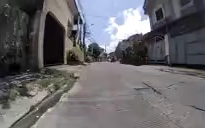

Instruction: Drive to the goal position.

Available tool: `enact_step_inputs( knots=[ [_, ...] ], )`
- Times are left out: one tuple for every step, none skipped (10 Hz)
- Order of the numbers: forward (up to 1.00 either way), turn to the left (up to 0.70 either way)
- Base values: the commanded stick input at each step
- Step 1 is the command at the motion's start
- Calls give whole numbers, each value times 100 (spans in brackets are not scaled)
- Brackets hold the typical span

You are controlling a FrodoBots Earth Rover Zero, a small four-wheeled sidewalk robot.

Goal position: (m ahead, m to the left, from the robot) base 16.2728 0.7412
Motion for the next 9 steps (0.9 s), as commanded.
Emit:
enact_step_inputs(
  knots=[
    [100,0],
    [100,0],
    [100,0],
    [100,0],
    [100,0],
    [100,0],
    [100,0],
    [100,0],
    [100,0]
  ],
)
